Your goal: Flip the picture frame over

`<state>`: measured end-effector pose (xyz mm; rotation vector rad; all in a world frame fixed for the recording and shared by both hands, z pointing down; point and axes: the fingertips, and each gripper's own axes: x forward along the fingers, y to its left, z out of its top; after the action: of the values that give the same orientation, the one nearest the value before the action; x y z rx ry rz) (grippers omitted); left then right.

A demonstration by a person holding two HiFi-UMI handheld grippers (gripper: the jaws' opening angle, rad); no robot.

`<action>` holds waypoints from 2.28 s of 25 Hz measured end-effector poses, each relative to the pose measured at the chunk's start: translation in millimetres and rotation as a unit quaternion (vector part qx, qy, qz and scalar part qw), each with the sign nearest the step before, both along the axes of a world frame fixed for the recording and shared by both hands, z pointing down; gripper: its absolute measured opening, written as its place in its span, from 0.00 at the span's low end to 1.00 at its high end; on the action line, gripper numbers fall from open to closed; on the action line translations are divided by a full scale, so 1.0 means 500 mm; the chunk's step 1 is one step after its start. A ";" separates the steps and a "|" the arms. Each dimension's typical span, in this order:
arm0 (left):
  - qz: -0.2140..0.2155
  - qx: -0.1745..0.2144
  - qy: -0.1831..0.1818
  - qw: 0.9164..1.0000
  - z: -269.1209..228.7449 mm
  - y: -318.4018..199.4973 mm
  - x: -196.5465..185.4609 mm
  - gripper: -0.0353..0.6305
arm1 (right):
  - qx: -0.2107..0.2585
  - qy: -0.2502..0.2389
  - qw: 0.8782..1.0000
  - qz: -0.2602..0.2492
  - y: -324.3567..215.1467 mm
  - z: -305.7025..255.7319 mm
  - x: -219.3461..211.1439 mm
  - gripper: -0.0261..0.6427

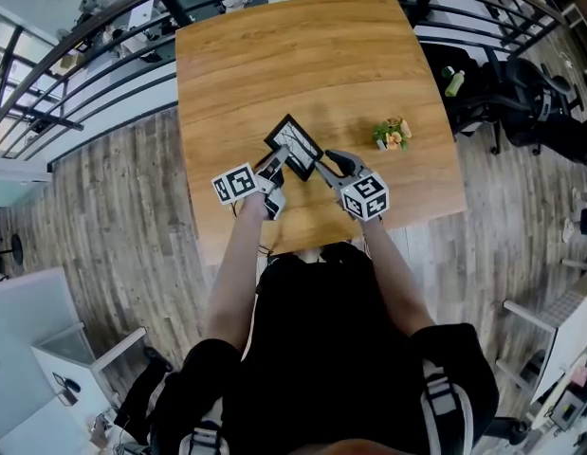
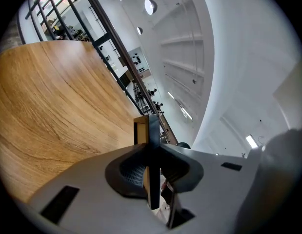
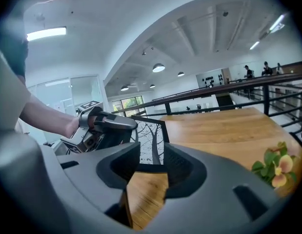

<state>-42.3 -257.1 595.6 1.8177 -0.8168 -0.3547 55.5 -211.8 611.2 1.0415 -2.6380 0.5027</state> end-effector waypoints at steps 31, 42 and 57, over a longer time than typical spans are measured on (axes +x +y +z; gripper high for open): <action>0.147 0.101 0.047 0.983 -0.073 0.107 0.049 0.18 | -0.148 -0.170 0.971 -0.078 0.033 0.030 0.002 0.31; 0.097 0.088 0.011 0.991 -0.040 0.077 0.013 0.18 | -0.134 -0.160 0.976 -0.066 0.027 0.018 -0.001 0.20; 0.066 0.087 -0.093 0.990 -0.010 0.028 0.027 0.19 | -0.142 -0.129 0.981 -0.015 0.019 0.047 0.011 0.18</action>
<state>-28.8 -243.3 590.4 2.0802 -0.8071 -0.1757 61.2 -202.1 634.6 0.8989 -2.6833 1.0355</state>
